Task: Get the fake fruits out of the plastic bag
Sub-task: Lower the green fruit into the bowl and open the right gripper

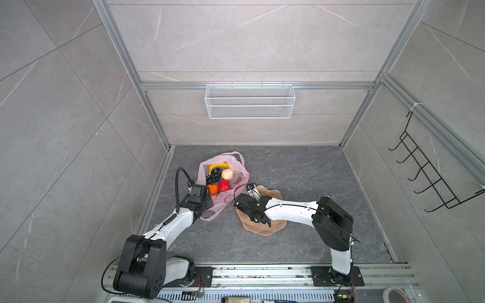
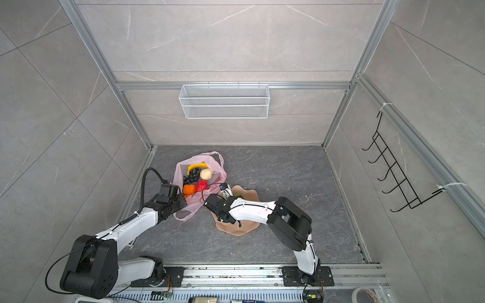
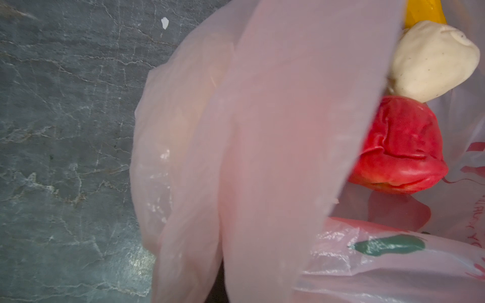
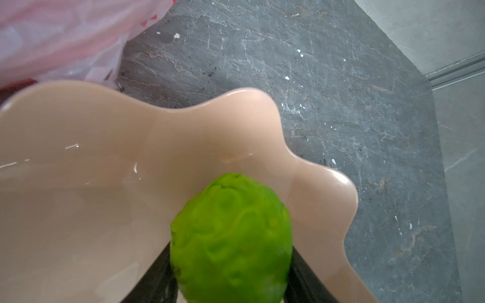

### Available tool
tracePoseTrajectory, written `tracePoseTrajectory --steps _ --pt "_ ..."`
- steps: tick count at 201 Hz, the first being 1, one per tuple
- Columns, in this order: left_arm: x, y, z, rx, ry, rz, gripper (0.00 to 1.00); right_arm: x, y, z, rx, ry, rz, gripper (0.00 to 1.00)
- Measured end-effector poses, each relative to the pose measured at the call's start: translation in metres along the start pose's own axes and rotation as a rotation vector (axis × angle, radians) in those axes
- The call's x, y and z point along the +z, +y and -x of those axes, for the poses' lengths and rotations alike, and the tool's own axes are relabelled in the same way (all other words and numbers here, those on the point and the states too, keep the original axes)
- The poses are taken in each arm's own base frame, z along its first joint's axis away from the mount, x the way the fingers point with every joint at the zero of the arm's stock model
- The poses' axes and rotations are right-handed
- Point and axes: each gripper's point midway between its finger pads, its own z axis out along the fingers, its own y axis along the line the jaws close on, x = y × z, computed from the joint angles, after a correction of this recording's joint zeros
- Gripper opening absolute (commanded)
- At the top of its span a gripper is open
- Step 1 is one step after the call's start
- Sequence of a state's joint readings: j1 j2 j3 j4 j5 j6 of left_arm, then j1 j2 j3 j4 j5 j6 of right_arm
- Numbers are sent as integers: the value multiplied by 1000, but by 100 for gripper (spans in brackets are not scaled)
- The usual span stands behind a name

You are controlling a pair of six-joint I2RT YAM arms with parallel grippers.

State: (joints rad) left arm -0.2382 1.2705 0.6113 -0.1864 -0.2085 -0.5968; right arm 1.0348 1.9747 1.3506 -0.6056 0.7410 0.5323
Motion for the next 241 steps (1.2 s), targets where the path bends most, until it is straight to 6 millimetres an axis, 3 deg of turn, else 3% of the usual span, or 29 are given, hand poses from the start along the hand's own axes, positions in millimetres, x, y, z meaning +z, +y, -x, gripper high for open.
tracePoseTrajectory --steps 35,164,209,241 --pt "0 0 0 0 0 0 0 -4 5 -1 -11 -5 9 65" --pt "-1 0 1 -1 -5 1 0 -6 20 -3 -2 14 82 75" --pt "-3 0 2 -3 -13 -3 0 -7 20 -4 -18 22 86 82" --pt "-3 1 1 -2 -11 -2 0 -20 18 8 -15 12 119 82"
